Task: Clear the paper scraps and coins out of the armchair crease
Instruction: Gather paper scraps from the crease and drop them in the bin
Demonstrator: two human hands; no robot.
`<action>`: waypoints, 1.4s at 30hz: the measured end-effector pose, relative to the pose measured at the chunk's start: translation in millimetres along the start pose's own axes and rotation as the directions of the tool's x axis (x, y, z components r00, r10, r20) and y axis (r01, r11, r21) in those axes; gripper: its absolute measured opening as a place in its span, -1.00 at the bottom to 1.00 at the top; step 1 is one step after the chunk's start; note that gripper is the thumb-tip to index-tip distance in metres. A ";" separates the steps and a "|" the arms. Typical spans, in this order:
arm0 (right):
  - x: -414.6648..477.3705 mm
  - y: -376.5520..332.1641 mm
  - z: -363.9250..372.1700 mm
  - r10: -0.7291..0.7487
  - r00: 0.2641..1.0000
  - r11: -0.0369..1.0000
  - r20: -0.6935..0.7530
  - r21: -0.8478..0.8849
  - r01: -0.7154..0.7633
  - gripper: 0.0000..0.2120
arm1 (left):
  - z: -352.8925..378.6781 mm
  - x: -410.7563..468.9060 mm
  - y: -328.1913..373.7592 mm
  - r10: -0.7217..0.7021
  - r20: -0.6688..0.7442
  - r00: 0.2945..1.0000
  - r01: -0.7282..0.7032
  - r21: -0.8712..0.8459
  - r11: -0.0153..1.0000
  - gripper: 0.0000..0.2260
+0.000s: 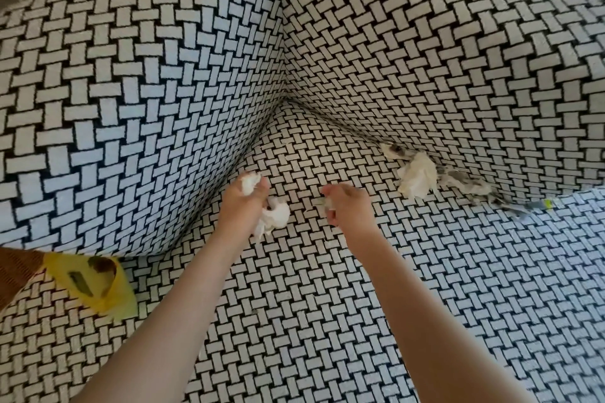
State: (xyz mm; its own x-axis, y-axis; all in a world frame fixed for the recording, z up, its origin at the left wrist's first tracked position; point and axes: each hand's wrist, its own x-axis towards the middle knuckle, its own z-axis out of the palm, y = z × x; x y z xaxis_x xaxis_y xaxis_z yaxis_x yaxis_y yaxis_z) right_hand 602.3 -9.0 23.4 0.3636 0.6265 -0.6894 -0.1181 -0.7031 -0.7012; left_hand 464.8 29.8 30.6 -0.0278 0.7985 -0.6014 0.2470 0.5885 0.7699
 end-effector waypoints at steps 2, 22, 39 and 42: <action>-1.5 11.7 4.7 -0.220 0.972 0.926 0.081 -0.295 0.234 -0.80 | -4.3 -2.5 -7.4 -0.009 -0.028 1.000 0.009 -0.006 1.000 -0.79; -12.2 28.5 -30.2 -0.224 0.973 0.942 0.048 -0.243 0.229 -0.73 | 35.7 -32.5 -35.7 0.310 0.315 0.897 -0.432 0.478 0.765 -0.94; -39.3 43.1 -26.0 0.173 0.975 0.767 0.140 0.602 -0.222 -0.78 | 36.4 -58.5 -38.4 0.040 0.087 0.995 -0.029 -0.125 0.992 -0.97; -57.4 46.9 1.6 0.163 0.957 0.753 0.241 0.596 -0.279 -0.73 | 20.3 -74.0 -36.8 -0.126 0.077 0.989 0.147 -0.395 0.907 -0.89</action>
State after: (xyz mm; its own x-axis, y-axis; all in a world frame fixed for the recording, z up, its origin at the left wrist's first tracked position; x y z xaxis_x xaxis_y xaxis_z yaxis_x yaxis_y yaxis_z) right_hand 574.5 -77.4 29.8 0.1057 0.5658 -0.8177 -0.7410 -0.5036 -0.4442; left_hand 477.5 -53.5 42.5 0.0164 0.7054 -0.7086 -0.1628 0.7011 0.6942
